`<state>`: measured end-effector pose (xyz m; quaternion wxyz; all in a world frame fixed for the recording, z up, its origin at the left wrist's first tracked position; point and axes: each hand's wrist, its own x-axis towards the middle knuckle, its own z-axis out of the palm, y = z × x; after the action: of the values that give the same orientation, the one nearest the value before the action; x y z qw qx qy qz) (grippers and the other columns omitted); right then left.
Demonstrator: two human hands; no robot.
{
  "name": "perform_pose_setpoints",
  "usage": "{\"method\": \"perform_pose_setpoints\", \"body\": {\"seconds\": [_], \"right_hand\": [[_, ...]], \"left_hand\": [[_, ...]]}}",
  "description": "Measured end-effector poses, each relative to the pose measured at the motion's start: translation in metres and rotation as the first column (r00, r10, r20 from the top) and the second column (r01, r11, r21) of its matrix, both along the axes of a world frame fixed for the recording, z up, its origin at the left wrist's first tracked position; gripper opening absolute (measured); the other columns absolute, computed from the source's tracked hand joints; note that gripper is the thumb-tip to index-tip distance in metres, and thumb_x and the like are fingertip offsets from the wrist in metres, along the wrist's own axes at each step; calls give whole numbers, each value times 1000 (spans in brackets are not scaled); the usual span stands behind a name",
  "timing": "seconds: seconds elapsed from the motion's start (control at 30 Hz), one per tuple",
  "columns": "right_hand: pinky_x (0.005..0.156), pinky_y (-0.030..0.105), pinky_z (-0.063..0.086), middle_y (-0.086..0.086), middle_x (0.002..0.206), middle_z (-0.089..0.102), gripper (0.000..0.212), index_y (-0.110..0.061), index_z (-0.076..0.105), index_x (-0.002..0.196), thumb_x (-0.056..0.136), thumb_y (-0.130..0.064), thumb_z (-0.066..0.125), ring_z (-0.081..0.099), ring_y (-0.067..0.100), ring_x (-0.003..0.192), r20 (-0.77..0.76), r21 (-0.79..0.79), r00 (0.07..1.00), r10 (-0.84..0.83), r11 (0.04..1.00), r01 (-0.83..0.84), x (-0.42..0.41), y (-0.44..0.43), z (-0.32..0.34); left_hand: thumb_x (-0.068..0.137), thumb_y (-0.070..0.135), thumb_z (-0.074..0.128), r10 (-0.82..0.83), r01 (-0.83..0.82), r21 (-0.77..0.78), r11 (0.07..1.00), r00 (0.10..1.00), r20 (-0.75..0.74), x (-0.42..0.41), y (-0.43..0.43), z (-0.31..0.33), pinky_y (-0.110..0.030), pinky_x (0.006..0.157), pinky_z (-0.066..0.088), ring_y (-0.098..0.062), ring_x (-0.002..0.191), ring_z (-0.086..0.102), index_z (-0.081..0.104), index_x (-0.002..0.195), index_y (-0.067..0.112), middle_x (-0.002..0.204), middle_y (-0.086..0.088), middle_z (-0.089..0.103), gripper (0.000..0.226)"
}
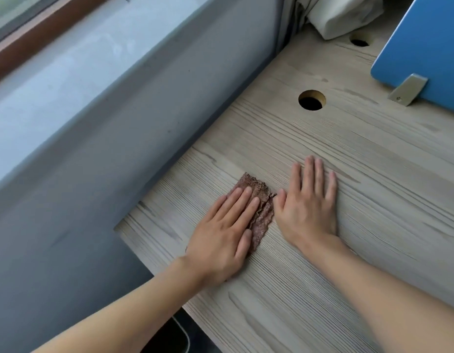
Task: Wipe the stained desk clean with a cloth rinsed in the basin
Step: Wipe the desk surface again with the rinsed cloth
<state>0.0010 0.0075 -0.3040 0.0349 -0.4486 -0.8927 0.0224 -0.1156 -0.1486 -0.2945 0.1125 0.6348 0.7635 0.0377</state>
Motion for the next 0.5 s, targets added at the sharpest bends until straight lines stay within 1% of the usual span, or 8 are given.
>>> {"method": "perform_pose_setpoints", "body": {"seconds": [0.07, 0.2, 0.27, 0.37, 0.4, 0.43, 0.5], "right_hand": [[121, 56, 13, 26, 159, 27, 69, 1, 39, 149, 92, -38, 30, 20, 37, 150, -5, 6, 1000, -1, 1000, 1, 0, 0, 0], [122, 56, 12, 26, 159, 25, 70, 0, 35, 151, 93, -38, 26, 18, 37, 151, 18, 3, 1000, 11, 1000, -11, 1, -1, 0], [121, 57, 12, 26, 159, 26, 70, 1, 35, 150, 93, -38, 26, 18, 37, 151, 16, -3, 1000, 10, 1000, -10, 1, -1, -1], [121, 58, 12, 29, 158, 26, 70, 4, 35, 149, 93, -36, 24, 19, 40, 150, 21, -13, 1000, -8, 1000, 8, -1, -1, 1], [120, 59, 13, 30, 157, 27, 70, 6, 35, 148, 93, -35, 22, 20, 41, 150, 16, -18, 1000, -2, 1000, 3, -3, -4, 2], [120, 59, 14, 31, 157, 27, 70, 7, 35, 148, 93, -36, 21, 20, 41, 149, 3, -20, 1000, 19, 1000, -19, -7, -8, 2], [121, 57, 12, 28, 159, 25, 72, 5, 32, 151, 95, -39, 22, 18, 38, 151, -23, -50, 996, 82, 995, -83, -16, -25, 3]], "left_hand": [[103, 41, 19, 1, -1, -1, 1000, 1000, -22, -15, 1, -1, -38, 125, 6, -12, 153, -5, 12, 160, 23, 167, 2, 5, 60], [103, 43, 13, 188, -188, 5, 982, 980, -69, -16, 6, 1, -39, 125, 2, -12, 153, -11, 6, 160, 23, 167, 2, 0, 61], [103, 42, 14, 176, -176, 6, 984, 982, -67, 0, -10, 1, -41, 125, 4, -13, 153, -11, 6, 160, 22, 167, 0, 0, 61], [104, 40, 19, 45, -46, -29, 999, 999, -24, 0, -36, 4, -41, 125, 6, -14, 154, -7, 9, 160, 23, 167, 1, 2, 59], [104, 39, 20, 30, -31, -28, 999, 999, -23, -8, -39, 3, -40, 125, 6, -13, 153, -7, 9, 160, 23, 167, 2, 2, 59], [104, 40, 19, 54, -55, -23, 998, 998, -33, -17, -40, 3, -40, 125, 6, -12, 153, -7, 10, 160, 24, 167, 2, 2, 59], [103, 41, 17, 179, -180, -8, 984, 982, -53, -26, -36, 4, -41, 124, 8, -11, 153, -8, 11, 160, 24, 167, 3, 2, 60]]}}
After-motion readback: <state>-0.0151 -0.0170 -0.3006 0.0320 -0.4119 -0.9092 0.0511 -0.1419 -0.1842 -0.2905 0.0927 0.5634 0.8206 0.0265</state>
